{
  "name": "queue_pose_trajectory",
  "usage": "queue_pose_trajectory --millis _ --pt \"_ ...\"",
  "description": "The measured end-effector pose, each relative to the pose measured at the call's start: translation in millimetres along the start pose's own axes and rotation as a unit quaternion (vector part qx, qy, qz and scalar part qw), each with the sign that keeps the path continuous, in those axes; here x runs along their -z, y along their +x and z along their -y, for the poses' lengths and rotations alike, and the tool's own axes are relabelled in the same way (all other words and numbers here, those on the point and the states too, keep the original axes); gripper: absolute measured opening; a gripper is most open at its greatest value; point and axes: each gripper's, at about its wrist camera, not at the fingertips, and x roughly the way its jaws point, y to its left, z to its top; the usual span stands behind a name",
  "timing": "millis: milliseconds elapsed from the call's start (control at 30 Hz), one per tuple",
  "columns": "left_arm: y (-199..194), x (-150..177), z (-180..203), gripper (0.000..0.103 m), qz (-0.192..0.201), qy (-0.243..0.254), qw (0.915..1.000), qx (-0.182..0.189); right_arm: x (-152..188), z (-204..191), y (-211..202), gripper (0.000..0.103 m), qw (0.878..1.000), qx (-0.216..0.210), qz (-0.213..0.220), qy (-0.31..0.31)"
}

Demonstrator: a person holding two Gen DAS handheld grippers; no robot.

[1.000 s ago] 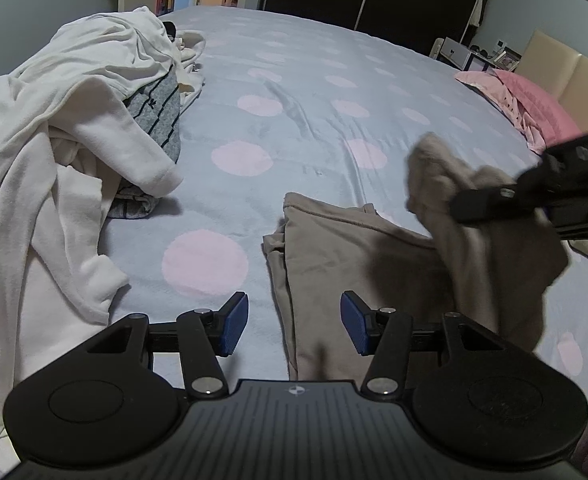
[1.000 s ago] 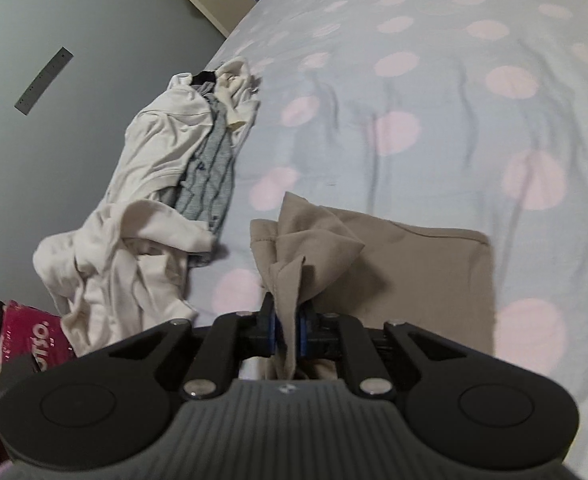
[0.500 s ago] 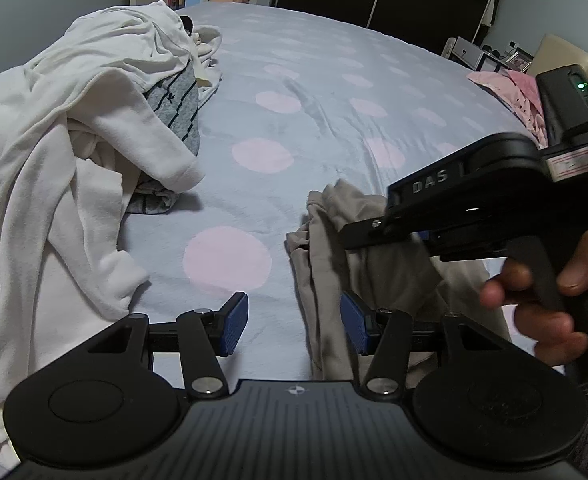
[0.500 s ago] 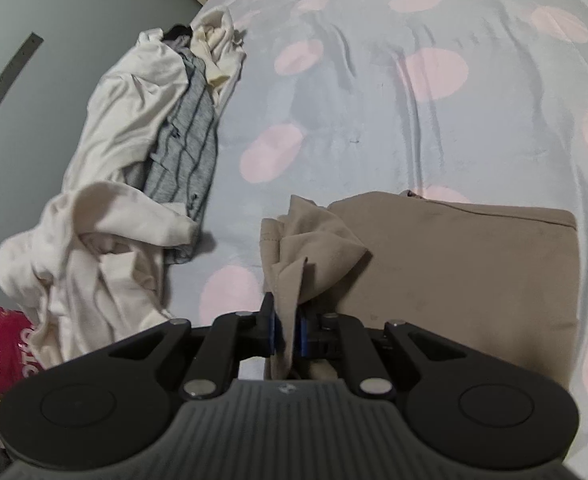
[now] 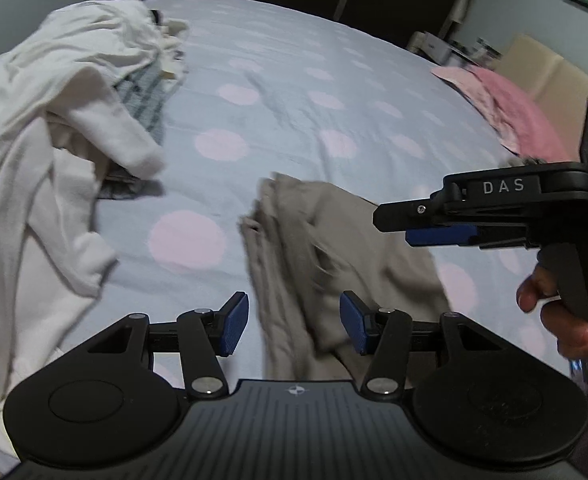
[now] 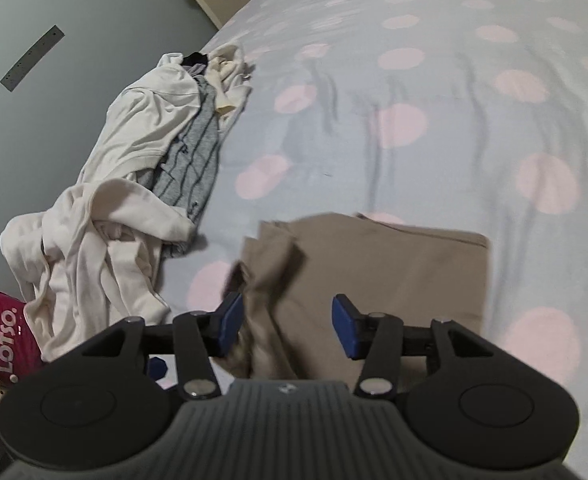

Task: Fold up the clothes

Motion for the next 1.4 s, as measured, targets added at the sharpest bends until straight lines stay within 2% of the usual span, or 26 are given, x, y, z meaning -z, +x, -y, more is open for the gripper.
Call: queue_pose_trajectory --millis 300,467,633,700,867,1000,1067,1167,1267,1300,1333,1400 --pt "0 30 48 0.048 -0.021 0.108 0.9930 0.042 57 20 -35 0.053 0.997 0.047 -0.023 -0.056" --pt "21 34 59 0.046 -0.035 0.121 0.9907 0.053 85 35 -45 0.053 0.994 0.067 -0.039 -0.073" --pt "34 34 58 0.007 -0.056 0.116 0.9905 0.048 109 52 -54 0.053 0.992 0.085 -0.051 -0.081" --pt "28 35 51 0.005 -0.065 0.098 0.9916 0.054 116 57 -58 0.053 0.991 0.090 -0.052 -0.086" --pt "8 47 34 0.003 -0.092 0.081 0.9924 0.015 128 66 -65 0.053 0.990 0.090 -0.059 -0.091" --pt "13 66 10 0.003 -0.130 0.051 0.9896 -0.032 135 70 -63 0.053 0.990 0.084 -0.069 -0.093" --pt "14 70 0 0.005 -0.136 0.033 0.9894 -0.038 137 71 -61 0.053 0.989 0.084 -0.076 -0.095" --pt "8 73 -6 0.012 -0.134 0.019 0.9899 -0.043 139 72 -60 0.053 0.989 0.080 -0.081 -0.096" --pt "-3 71 -7 0.024 -0.121 0.014 0.9914 -0.048 141 72 -61 0.055 0.990 0.074 -0.082 -0.093" --pt "-8 70 -9 0.033 -0.112 0.008 0.9925 -0.048 142 72 -61 0.055 0.990 0.070 -0.082 -0.090" --pt "-10 68 -9 0.046 -0.103 0.004 0.9936 -0.048 143 73 -62 0.055 0.991 0.065 -0.083 -0.086" --pt "-13 64 -9 0.053 -0.081 0.000 0.9960 -0.038 145 75 -62 0.056 0.992 0.053 -0.080 -0.076"
